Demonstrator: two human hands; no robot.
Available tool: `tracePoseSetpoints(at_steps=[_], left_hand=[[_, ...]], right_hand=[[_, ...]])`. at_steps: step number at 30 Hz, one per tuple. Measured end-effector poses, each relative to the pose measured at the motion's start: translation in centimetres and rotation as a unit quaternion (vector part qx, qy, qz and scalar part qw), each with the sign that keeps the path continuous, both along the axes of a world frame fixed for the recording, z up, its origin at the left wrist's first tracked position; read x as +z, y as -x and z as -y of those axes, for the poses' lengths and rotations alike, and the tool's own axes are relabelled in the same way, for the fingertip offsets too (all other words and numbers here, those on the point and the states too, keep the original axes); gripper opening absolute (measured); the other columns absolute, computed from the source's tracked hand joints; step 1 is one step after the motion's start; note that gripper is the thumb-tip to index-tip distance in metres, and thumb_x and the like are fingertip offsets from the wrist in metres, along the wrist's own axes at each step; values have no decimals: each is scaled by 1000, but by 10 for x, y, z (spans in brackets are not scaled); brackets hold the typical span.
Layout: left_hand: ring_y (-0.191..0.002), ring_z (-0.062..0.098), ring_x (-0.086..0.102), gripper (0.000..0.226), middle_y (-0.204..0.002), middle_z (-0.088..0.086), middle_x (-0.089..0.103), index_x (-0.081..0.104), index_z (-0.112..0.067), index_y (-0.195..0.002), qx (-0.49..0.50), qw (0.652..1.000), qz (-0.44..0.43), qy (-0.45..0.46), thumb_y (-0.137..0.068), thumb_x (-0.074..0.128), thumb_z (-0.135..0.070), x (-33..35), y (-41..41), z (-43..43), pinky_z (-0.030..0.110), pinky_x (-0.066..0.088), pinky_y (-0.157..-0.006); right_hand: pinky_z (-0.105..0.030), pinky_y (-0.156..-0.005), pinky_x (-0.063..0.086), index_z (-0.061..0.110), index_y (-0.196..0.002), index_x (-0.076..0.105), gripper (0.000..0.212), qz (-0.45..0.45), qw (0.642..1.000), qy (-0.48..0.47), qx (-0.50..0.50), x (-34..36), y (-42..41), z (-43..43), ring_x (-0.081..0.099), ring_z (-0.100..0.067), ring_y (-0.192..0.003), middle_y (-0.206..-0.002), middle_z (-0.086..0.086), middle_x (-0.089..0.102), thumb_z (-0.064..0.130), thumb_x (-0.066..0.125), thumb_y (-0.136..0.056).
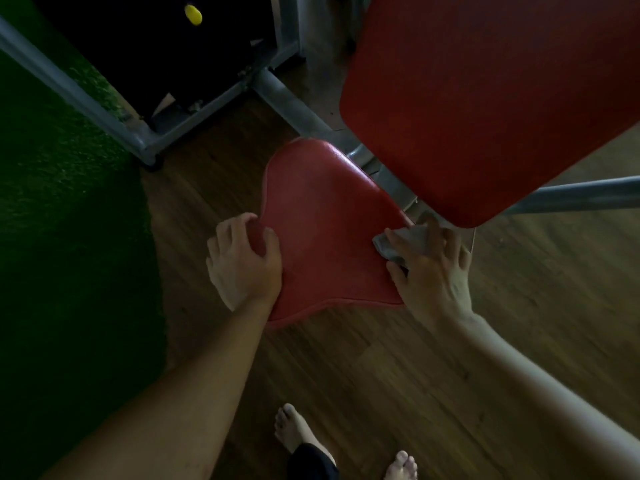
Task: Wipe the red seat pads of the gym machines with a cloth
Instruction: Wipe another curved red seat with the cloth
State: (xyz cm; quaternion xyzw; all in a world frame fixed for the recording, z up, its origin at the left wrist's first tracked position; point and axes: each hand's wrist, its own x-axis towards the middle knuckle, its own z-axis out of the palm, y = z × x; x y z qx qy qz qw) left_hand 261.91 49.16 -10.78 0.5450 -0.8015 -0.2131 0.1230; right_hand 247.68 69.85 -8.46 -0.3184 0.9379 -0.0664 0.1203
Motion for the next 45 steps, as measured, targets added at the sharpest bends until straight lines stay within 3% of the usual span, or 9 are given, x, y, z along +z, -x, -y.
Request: tracePoseSetpoints(at_steps=[4,8,13,19,24,30,36,40,45], left_hand=[[-127,26,46,44,-142,0,52,55,-27,-130,-130,990,4,48,-89,54,-46,0,-6,0,43,35,-98],[-135,26,43,46,-151,3,47,53,-27,-134,-247,965,33,75,-92,52,-46,-3,-7,2,45,34,-107],[-137,25,45,50,-151,3,48,51,-24,-141,-233,970,47,46,-97,46,-47,-5,-5,2,46,37,-109],[-137,25,44,53,-151,2,49,52,-22,-143,-221,971,66,57,-98,39,-46,-6,-1,1,46,40,-107],[-136,24,45,49,-150,-1,51,54,-23,-141,-202,975,70,69,-98,41,-43,-6,1,0,47,38,-105],[-131,22,46,47,-149,-6,50,55,-26,-140,-190,976,72,75,-97,43,-41,-8,1,2,45,37,-100],[-130,22,47,47,-149,-8,49,54,-28,-140,-189,977,73,68,-97,40,-42,-10,2,5,45,38,-100],[-130,23,48,46,-149,-8,49,54,-28,-139,-189,977,69,68,-97,40,-42,-10,3,5,45,39,-99],[-128,23,49,45,-148,-8,50,55,-28,-138,-188,977,64,71,-97,42,-40,-11,3,5,44,40,-97]], right_hand=[[-51,-96,50,29,-141,58,42,-11,992,93,-90,-3,-12,0,46,-39,-121,-144,-10,45,25,61,-100],[-45,-102,46,23,-145,53,41,17,993,96,-67,-9,9,2,51,-33,-128,-140,-8,57,26,52,-104],[-39,-101,50,28,-140,56,41,83,987,93,-99,-17,44,14,61,-25,-121,-135,-3,63,42,47,-102],[-48,-101,51,31,-139,55,56,120,982,88,-113,-23,50,17,59,-26,-125,-135,-1,63,62,39,-94],[-44,-105,46,32,-142,50,46,81,992,71,-71,-26,39,3,52,-29,-128,-139,-1,59,51,40,-101],[-42,-82,58,13,-117,65,47,157,977,77,-123,-29,70,29,72,-30,-87,-96,-12,74,49,37,-105],[-30,-102,42,33,-133,56,41,86,992,76,-52,-32,52,9,63,-21,-117,-126,3,67,52,32,-105],[-15,-64,46,13,-109,66,33,168,970,110,-134,-29,68,32,68,-17,-79,-87,-1,70,36,42,-107],[-4,-74,38,12,-118,66,27,123,980,125,-96,-22,58,14,61,-11,-85,-95,4,66,28,47,-105]])
